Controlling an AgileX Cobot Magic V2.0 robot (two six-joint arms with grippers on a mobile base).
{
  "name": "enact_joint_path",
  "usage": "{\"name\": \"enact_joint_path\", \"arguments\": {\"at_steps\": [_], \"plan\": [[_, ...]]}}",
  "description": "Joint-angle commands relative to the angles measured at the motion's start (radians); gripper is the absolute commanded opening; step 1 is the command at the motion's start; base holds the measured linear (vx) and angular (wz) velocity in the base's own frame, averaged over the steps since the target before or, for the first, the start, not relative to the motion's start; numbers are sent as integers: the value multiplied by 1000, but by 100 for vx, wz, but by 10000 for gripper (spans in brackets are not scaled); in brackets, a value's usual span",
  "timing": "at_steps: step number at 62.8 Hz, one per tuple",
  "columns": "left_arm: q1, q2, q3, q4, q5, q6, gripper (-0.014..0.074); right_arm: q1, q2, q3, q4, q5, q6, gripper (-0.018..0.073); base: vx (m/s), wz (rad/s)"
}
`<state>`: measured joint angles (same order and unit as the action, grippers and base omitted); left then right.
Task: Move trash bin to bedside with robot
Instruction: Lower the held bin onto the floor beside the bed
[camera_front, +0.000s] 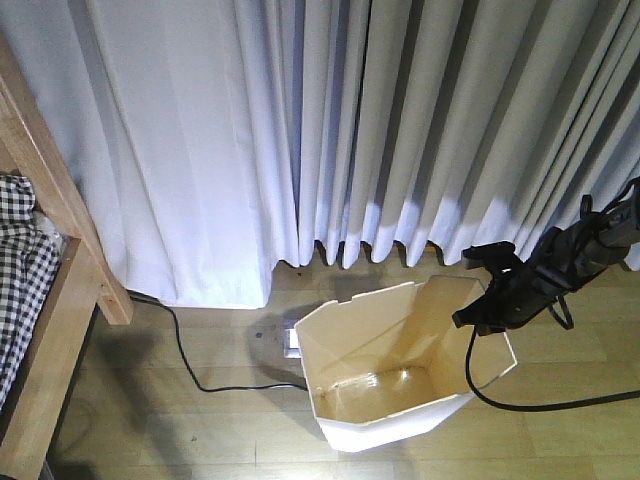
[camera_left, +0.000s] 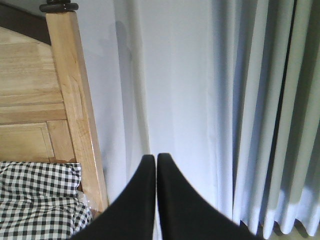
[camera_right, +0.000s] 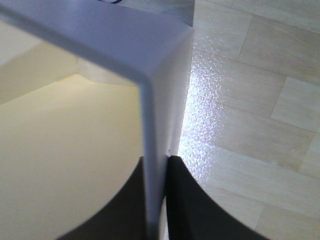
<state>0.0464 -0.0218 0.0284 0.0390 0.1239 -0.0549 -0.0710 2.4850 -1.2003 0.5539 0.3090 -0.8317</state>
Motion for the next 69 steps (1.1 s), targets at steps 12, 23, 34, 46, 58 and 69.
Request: {"name": "enact_joint_path", "arguments": {"at_steps": [12, 23, 34, 46, 58, 69], "plan": [[0, -4, -21, -5, -73, -4, -6, -3, -86, -18, 41, 38, 0, -5, 8, 1], [0, -4, -21, -5, -73, -4, -6, -3, -86, -18, 41, 38, 0, -5, 4, 0], [0, -4, -21, -5, -73, -4, -6, -3, -86, -18, 41, 38, 0, -5, 1, 0], [0, -4, -21, -5, -73, -4, -6, -3, -86, -18, 41, 38, 0, -5, 0, 0], [0, -4, -21, -5, -73, -4, -6, -3, -86, -18, 45, 38, 0, -5, 0, -1], [0, -4, -21, -5, -73, -4, -6, -3, -86, -18, 53, 38, 7, -5, 0, -1]]}}
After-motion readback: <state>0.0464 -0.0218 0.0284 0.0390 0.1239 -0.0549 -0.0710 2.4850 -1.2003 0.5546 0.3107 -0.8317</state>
